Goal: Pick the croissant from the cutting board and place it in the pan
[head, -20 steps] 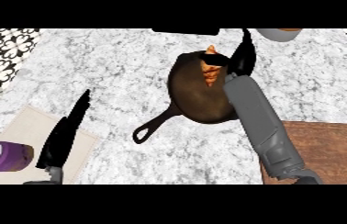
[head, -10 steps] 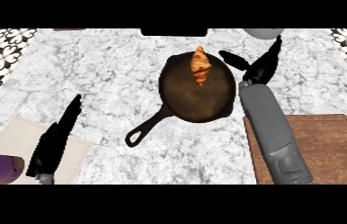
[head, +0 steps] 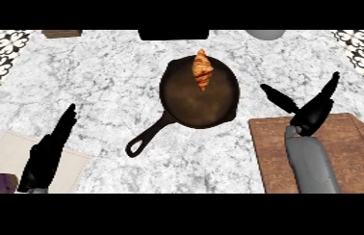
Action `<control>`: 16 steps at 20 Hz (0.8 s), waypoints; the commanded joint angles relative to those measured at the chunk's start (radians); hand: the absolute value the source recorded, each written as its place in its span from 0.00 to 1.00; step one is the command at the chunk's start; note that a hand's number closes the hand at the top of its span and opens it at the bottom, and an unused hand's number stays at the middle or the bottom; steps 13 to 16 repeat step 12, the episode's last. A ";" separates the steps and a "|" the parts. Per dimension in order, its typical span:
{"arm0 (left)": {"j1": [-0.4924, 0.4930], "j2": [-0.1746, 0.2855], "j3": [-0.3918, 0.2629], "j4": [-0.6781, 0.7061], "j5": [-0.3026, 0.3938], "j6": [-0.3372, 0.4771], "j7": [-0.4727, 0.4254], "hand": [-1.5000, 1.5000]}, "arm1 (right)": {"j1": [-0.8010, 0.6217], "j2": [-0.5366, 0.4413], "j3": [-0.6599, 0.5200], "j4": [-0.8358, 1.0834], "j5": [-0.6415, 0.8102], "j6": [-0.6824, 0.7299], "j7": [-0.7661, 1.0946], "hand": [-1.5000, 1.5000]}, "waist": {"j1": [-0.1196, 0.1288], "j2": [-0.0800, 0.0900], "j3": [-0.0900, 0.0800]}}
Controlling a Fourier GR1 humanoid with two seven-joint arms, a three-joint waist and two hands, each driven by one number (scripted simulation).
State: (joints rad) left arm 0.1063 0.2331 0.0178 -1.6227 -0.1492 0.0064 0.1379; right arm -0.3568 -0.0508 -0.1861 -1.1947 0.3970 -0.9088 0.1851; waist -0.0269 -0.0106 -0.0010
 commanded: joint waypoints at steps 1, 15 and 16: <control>-0.012 0.022 0.029 -0.016 0.009 -0.013 0.030 0.50 | 0.257 0.006 0.056 -0.269 0.020 0.027 0.021 0.00 | 0.001 0.002 0.000; 0.004 -0.048 -0.016 0.030 -0.056 0.019 -0.037 0.50 | 0.688 -0.125 -0.037 -0.728 -0.186 0.286 0.021 0.00 | 0.019 0.009 0.001; 0.004 -0.048 -0.016 0.030 -0.056 0.019 -0.037 0.50 | 0.688 -0.125 -0.037 -0.728 -0.186 0.286 0.021 0.00 | 0.019 0.009 0.001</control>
